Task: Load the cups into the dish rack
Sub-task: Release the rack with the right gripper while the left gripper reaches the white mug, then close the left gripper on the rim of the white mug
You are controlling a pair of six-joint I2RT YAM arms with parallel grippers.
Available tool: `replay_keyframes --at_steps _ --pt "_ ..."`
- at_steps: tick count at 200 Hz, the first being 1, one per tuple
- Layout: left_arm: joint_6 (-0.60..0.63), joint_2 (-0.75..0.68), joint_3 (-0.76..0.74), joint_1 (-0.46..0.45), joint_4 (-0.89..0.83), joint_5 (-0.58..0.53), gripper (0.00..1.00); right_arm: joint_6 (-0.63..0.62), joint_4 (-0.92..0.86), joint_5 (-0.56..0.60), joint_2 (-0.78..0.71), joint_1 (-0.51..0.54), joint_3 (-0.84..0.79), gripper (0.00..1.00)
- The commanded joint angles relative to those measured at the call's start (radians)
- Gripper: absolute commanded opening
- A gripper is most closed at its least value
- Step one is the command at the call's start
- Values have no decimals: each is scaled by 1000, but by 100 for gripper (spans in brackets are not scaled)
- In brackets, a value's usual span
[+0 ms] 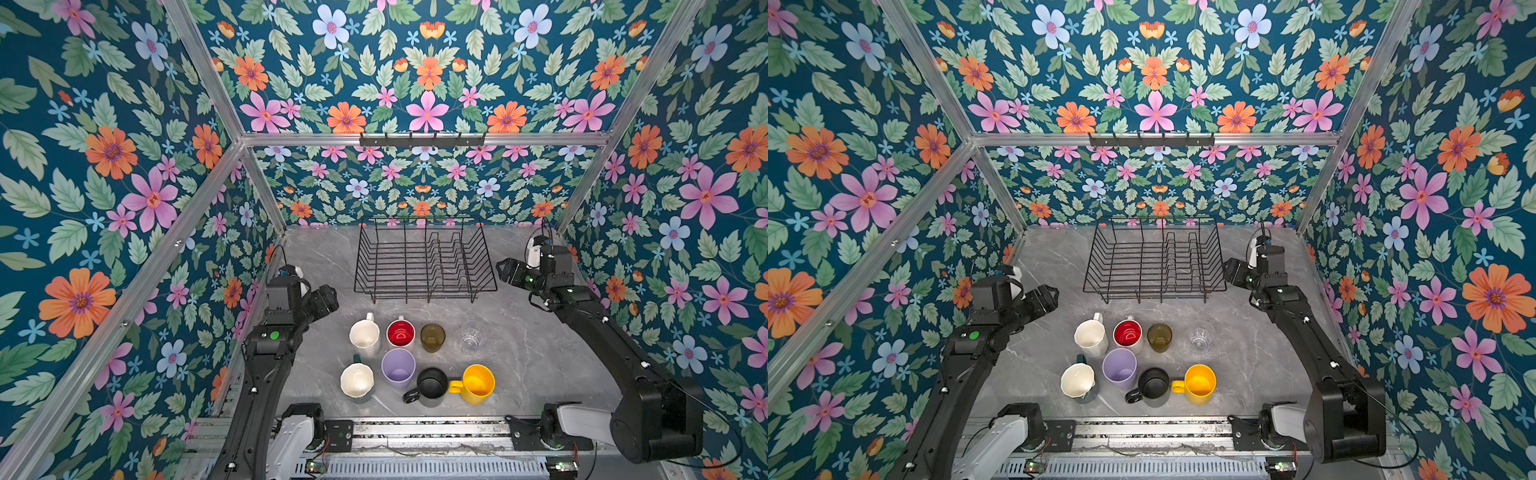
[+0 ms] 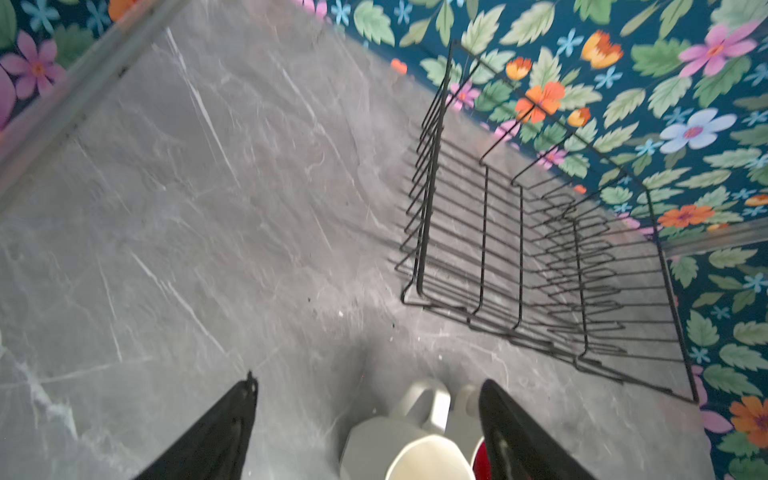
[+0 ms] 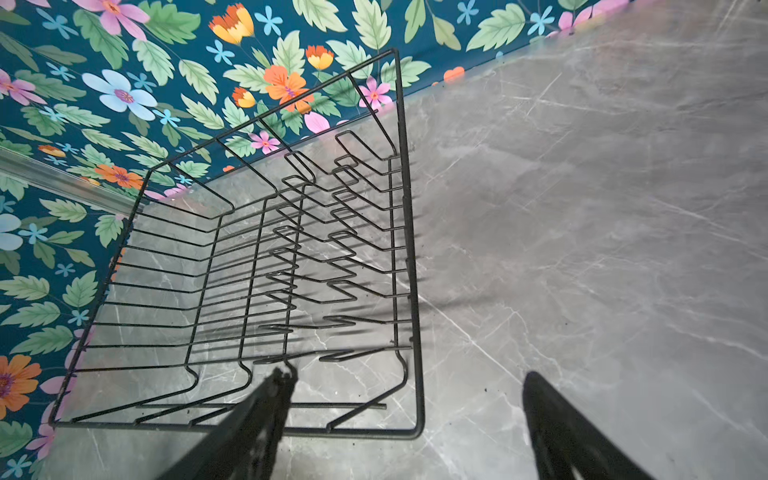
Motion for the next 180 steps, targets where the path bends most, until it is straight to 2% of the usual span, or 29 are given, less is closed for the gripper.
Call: replay_keyframes --at_steps 1,26,55,114,180 --pt "24 -15 -19 0 -130 86 82 -6 19 33 -22 2 -9 94" --pt "13 -42 -69 -16 -153 127 78 -2 47 21 -18 2 -24 95" --pt "-5 -39 -92 -69 -194 126 75 16 64 -2 5 1 -26 95" --pt "-104 31 -95 -314 -225 -62 70 31 72 -12 18 1 -35 95" --pt "-155 100 -129 -391 -159 -87 63 33 72 0 -3 2 -61 94"
